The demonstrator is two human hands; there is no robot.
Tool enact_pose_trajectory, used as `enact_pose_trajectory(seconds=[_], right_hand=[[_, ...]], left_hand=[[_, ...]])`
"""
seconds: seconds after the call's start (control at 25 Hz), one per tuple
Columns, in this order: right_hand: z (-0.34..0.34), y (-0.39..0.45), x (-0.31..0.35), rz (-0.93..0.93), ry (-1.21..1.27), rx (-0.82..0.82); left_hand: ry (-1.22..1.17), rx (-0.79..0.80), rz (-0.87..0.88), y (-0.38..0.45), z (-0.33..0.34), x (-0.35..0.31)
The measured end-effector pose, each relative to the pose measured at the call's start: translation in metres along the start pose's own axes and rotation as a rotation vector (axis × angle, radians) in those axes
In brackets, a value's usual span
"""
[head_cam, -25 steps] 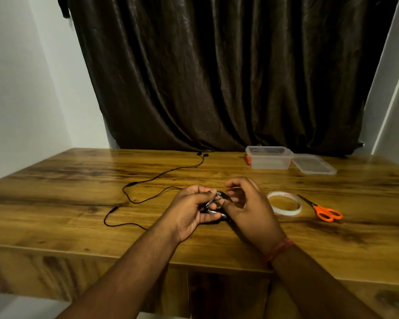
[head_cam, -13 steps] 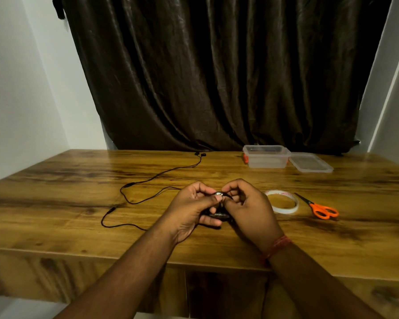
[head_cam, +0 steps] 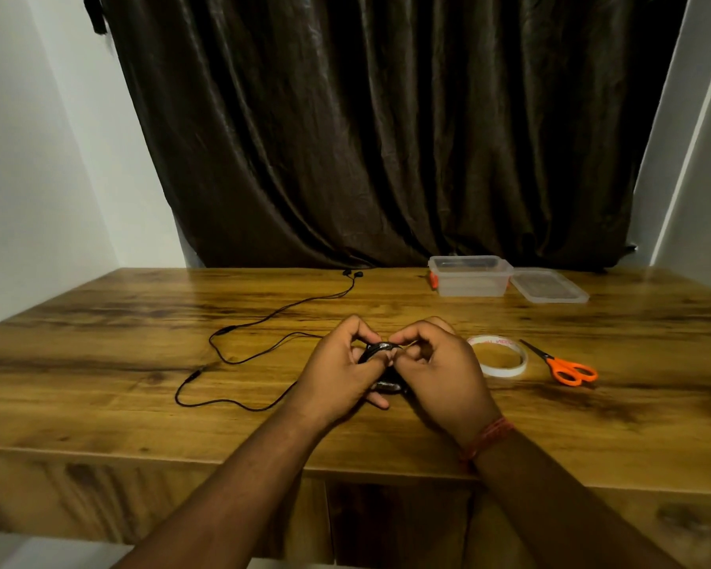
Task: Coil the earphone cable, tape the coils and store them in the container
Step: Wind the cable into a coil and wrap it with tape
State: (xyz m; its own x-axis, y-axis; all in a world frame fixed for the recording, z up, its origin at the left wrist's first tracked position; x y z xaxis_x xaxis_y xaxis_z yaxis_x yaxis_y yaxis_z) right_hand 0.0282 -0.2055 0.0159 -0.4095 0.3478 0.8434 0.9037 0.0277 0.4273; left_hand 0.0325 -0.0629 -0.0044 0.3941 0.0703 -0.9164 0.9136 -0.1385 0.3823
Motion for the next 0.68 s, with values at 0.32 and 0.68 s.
enact_pose_trajectory(seconds=[0.32,0.68], right_hand=[[0.000,-0.001,0.000,-0.027,0.072,0.015],[-0.003,-0.003,0.006,-0.120,-0.049,-0.064]], left_hand=[[-0.037,-0.160,0.075,0.004,-0.007,-0.001],[0.208,-0.243,0.241,0.007,-0.011,-0.008]])
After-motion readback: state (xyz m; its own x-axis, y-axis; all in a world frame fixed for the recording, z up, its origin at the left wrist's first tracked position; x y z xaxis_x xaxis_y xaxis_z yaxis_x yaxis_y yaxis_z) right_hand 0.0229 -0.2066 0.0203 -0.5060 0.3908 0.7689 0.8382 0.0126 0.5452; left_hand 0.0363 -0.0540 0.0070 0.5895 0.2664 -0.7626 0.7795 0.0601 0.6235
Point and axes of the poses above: each hand's wrist, its own y-axis towards the middle knuckle, its own z-axis out of the palm, x = y × z, the point moved 5 cm from there along y, towards the middle knuckle, and after that the axes turned 5 degrees about z, right-handed, at the moved point
